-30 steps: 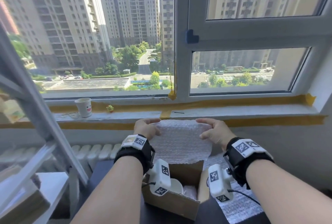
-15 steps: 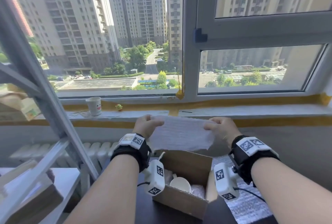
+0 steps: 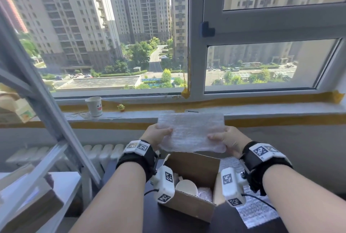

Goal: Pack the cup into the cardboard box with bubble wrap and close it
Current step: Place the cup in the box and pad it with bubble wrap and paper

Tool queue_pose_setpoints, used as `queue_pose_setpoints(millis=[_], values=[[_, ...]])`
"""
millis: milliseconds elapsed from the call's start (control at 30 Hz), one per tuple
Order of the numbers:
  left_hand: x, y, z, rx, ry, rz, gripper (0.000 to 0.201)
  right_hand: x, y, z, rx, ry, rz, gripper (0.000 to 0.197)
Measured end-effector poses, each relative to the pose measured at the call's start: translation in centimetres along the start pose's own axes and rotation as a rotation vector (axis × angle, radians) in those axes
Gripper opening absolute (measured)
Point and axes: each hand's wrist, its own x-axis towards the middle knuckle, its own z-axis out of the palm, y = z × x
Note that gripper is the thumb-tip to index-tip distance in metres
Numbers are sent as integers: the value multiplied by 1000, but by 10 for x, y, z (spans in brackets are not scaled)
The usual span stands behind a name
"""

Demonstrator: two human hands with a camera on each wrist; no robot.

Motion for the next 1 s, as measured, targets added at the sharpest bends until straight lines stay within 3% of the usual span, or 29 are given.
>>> queue_pose_setpoints(millis=[133,200,300,467,633,767,867,933,1000], values=[[-6,-1,1,182,-91,12,11,2,0,-3,61,53,53,20],[-10,-1,0,92,-119,-32,9,0,0,-5,132,30,110,12],[-12,1,-2,-107,-146,-58,16,-1,5,-9,230,0,118,21],[-12,2,-3,-309,-46,-60,33,1,13,-8,390,8,121,27],[-16,1,5,-366,-30,-61,33,-3,16,-9,453,35,128,29],[-21,4,10,-391,-17,-163,30,-3,14,-10,381,135,141,32],[-22,9,11,-242,-98,-226,38,-2,11,-11,225,92,164,20],[-20,8,10,-66,-111,-183,12,-1,13,-10,104,55,141,7],[-14,1,7,79,-110,-136,25,4,22,-9,11,37,82,22]])
